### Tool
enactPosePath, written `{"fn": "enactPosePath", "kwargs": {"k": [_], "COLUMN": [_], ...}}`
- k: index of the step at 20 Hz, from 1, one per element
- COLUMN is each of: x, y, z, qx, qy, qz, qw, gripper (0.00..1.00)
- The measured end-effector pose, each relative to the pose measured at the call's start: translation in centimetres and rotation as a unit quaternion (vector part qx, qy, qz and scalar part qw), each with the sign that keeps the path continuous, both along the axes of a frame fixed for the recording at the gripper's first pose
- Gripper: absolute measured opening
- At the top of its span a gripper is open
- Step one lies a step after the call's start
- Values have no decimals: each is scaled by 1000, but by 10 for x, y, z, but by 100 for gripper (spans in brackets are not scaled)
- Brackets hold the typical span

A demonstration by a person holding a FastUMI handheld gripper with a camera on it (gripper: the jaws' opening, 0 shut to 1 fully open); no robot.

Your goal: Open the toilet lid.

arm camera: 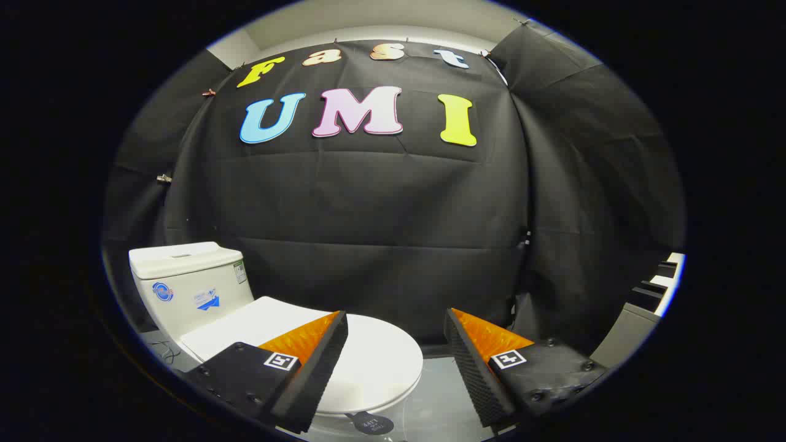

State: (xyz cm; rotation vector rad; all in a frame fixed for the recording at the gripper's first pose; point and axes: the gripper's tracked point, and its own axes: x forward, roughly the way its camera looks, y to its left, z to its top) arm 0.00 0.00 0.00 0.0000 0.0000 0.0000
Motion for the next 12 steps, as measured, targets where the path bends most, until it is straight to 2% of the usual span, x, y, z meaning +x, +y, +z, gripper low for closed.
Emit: {"fn": "enactPosePath", "kwargs": {"k": [12], "x": [0], "y": [0], "z": [-3], "qx": [4], "qy": [5], "qz": [1], "qw": [1000], "gripper": [98]}}
